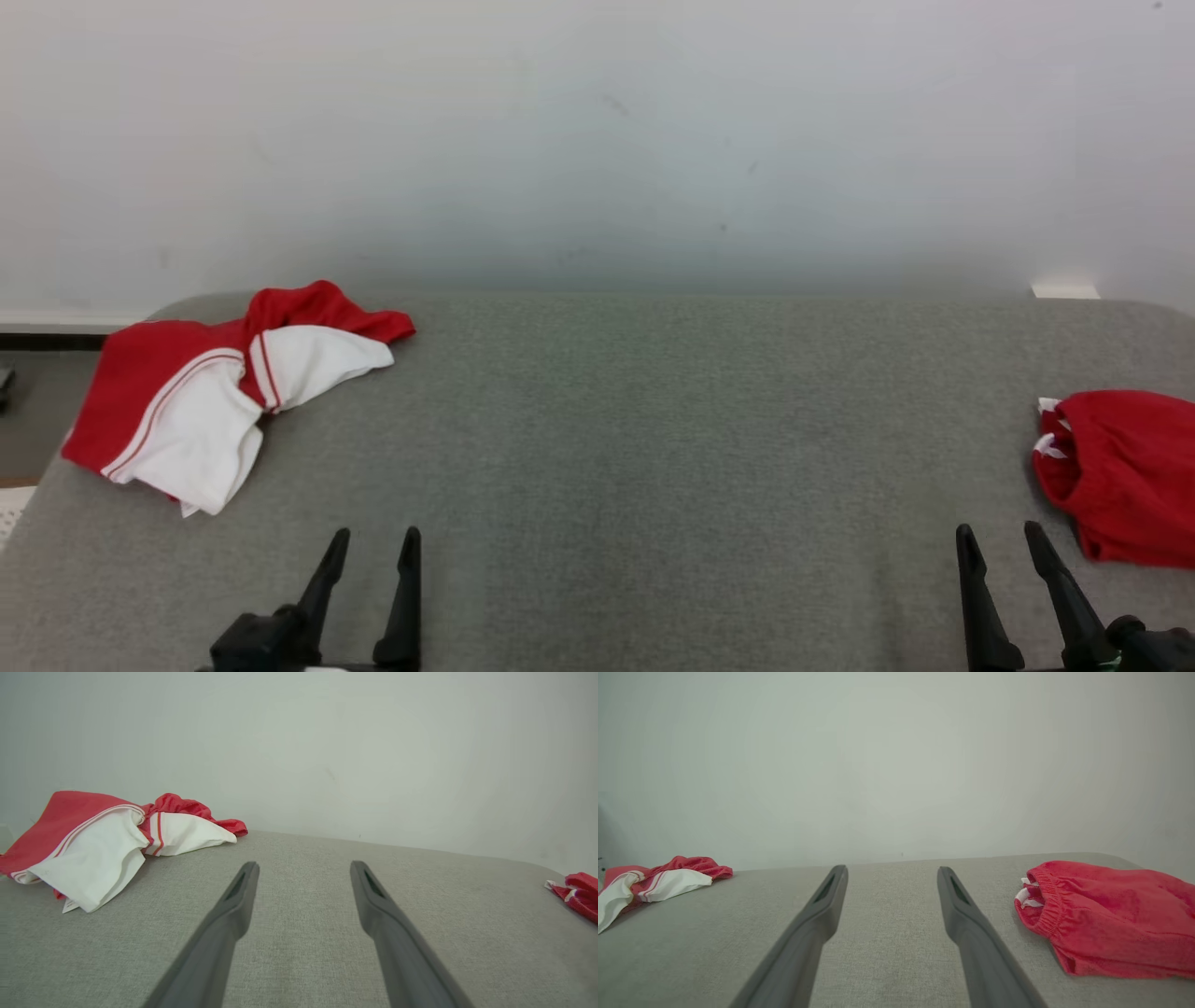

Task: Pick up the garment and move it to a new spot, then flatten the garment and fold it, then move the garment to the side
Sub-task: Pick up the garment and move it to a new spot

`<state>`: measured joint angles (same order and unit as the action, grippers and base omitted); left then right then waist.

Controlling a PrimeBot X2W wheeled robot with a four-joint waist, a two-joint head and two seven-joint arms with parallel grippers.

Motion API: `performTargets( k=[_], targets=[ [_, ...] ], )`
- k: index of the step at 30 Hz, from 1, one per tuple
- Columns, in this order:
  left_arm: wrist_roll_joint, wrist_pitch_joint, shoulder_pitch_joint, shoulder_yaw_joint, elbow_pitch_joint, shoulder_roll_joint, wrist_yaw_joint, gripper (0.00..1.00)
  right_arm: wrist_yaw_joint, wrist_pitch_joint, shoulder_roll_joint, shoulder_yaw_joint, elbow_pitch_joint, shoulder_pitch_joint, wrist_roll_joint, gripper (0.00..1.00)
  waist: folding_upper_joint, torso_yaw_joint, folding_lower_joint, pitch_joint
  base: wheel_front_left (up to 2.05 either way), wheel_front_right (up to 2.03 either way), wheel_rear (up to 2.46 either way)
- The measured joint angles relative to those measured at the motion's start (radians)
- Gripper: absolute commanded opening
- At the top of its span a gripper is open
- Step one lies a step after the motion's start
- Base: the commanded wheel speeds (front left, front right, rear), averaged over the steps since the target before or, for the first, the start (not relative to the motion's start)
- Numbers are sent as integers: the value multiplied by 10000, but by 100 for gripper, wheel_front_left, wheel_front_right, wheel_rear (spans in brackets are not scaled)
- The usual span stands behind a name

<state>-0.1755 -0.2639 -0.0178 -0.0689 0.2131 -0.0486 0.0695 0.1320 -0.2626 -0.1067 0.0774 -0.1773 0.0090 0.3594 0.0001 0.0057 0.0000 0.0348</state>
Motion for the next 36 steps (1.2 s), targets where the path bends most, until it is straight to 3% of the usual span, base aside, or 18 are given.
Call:
performTargets(
  k=[24,36],
  targets=[
    [94,0,-123,792,119,-2,-102,100,0,0,148,1407,-382,-284,219,100,0,3409,0,154,0,0,0],
    [-272,0,-966,901,128,-15,15,100,0,0,79,1452,-380,-383,278,100,0,3384,0,36,0,0,0]
  ],
)
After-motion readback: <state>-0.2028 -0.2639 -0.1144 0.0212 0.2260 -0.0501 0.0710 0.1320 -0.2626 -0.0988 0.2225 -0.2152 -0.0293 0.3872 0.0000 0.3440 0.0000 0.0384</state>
